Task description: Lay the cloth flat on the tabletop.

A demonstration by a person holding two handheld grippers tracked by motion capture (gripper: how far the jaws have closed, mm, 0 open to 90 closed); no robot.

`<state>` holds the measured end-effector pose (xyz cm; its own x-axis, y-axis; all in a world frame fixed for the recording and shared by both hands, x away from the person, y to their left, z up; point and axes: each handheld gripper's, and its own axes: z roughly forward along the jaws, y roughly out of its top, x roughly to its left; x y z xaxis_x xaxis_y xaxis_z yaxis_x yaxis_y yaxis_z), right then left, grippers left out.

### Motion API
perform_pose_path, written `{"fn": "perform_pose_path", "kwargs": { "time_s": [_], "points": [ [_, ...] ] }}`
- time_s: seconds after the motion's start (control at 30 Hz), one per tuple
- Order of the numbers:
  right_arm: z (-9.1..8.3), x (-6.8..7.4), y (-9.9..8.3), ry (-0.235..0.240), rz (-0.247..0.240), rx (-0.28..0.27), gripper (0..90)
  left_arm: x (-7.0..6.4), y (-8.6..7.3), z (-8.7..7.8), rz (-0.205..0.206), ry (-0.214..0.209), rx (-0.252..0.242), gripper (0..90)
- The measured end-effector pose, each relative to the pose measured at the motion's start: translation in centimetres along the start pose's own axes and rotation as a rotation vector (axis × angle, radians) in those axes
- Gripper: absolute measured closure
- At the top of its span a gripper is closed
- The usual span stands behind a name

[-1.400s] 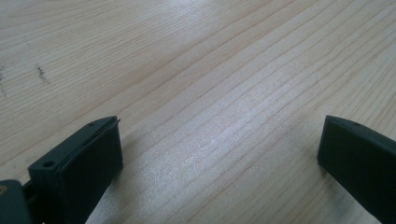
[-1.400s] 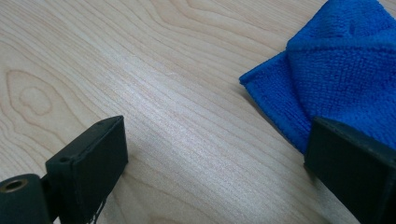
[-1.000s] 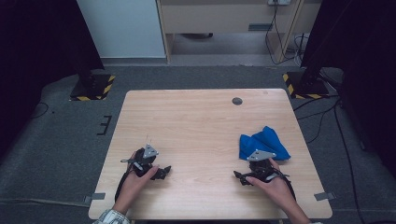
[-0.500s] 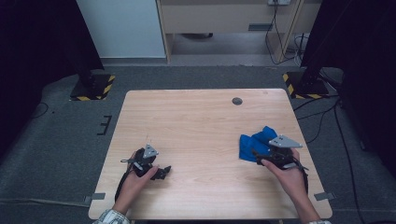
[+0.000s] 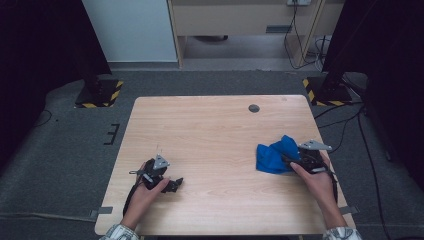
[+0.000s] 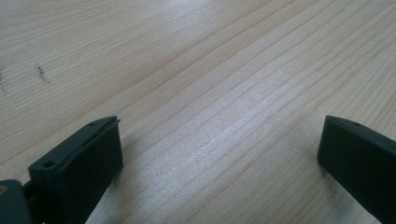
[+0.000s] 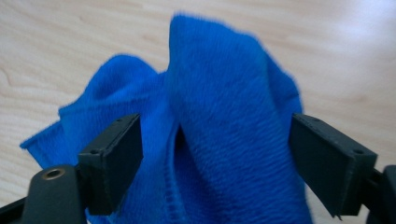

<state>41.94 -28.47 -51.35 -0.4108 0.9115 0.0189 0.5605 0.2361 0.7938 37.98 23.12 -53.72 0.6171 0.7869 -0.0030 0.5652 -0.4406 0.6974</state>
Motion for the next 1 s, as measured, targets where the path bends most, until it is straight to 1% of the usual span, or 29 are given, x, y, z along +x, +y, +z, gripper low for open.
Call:
{"fn": "perform_pose_path", "kwargs": {
  "time_s": [0.03, 0.07, 0.13, 0.17, 0.2, 0.27, 0.3, 0.33, 0.37, 0.4, 0.43, 0.47, 0.5, 0.53, 0.63, 0.67, 0.73, 0.77, 0.8, 0.87, 0.97, 1.0],
  "points": [
    [0.6, -0.1, -0.3, 0.006, -0.007, 0.048, 17.5, 0.0, 0.0, 0.0, 0.0, 0.0, 0.0, 0.0],
    [0.8, -0.1, -0.4, 0.01, -0.009, 0.059, 18.9, 0.0, 0.0, 0.0, 0.0, 0.0, 0.0, 0.0],
    [1.3, 0.0, -0.6, 0.022, -0.015, 0.085, 25.3, 0.0, 0.0, 0.0, 0.0, 0.0, 0.0, 0.0],
    [1.3, 0.0, -0.6, 0.022, -0.015, 0.085, 25.3, 0.0, 0.0, 0.0, 0.0, -0.001, 0.0, 0.0],
    [1.4, 0.0, -0.7, 0.024, -0.02, 0.102, 28.9, 0.0, 0.0, 0.0, 0.0, -0.001, 0.0, 0.0],
    [1.5, 0.2, -0.8, 0.033, -0.029, 0.116, 39.5, 0.0, 0.0, 0.0, 0.001, -0.001, 0.0, 0.0],
    [1.5, 0.3, -0.8, 0.043, -0.044, 0.115, 49.4, 0.0, 0.0, 0.0, 0.001, -0.001, 0.0, 0.0],
    [1.4, 0.4, -0.8, 0.047, -0.044, 0.109, 54.3, 0.0, 0.0, 0.0, 0.001, -0.001, 0.0, 0.0],
    [1.4, 0.4, -0.8, 0.047, -0.044, 0.109, 54.3, 0.0, 0.0, 0.0, 0.001, -0.001, 0.0, 0.0],
    [1.3, 0.3, -0.9, 0.061, -0.036, 0.102, 61.9, 0.0, 0.0, 0.0, 0.001, -0.001, 0.0, 0.0],
    [1.3, 0.3, -0.9, 0.061, -0.036, 0.102, 61.9, 0.0, 0.0, 0.0, 0.001, -0.001, 0.0, 0.0],
    [1.3, 0.3, -0.9, 0.069, -0.029, 0.097, 66.6, 0.0, 0.0, 0.0, 0.0, 0.0, 0.0, 0.0],
    [1.3, 0.2, -0.9, 0.075, -0.027, 0.092, 68.4, 0.0, 0.0, 0.0, 0.0, 0.0, 0.0, 0.0],
    [1.2, 0.2, -0.9, 0.087, -0.008, 0.086, 70.6, 0.0, 0.0, 0.0, 0.0, -0.001, 0.0, 0.0],
    [1.1, 0.1, -0.8, 0.1, 0.006, 0.073, 72.8, 0.0, 0.0, 0.0, 0.0, -0.001, 0.0, 0.0],
    [0.9, 0.2, -0.7, 0.119, 0.018, 0.058, 73.1, 0.0, 0.0, 0.0, 0.0, -0.001, 0.0, 0.0],
    [0.8, 0.3, -0.6, 0.126, 0.025, 0.051, 73.7, 0.0, 0.0, 0.0, 0.001, -0.001, 0.0, 0.0],
    [0.5, 0.6, -0.2, 0.151, 0.04, 0.037, 73.7, 0.0, 0.0, 0.0, 0.0, -0.001, 0.0, 0.0],
    [0.4, 0.9, 0.0, 0.163, 0.049, 0.024, 73.8, 0.0, 0.0, 0.0, 0.001, -0.001, 0.0, 0.0],
    [0.3, 1.1, 0.2, 0.172, 0.049, 0.016, 73.8, 0.0, 0.0, 0.0, 0.0, -0.001, 0.0, 0.0],
    [-0.1, 2.1, 0.9, 0.202, 0.048, -0.015, 73.8, 0.0, 0.0, 0.0, 0.001, -0.001, 0.0, 0.0],
    [-0.3, 2.7, 1.3, 0.216, 0.045, -0.028, 73.8, 0.0, 0.0, 0.0, 0.0, -0.001, 0.0, 0.0]
  ]
}}
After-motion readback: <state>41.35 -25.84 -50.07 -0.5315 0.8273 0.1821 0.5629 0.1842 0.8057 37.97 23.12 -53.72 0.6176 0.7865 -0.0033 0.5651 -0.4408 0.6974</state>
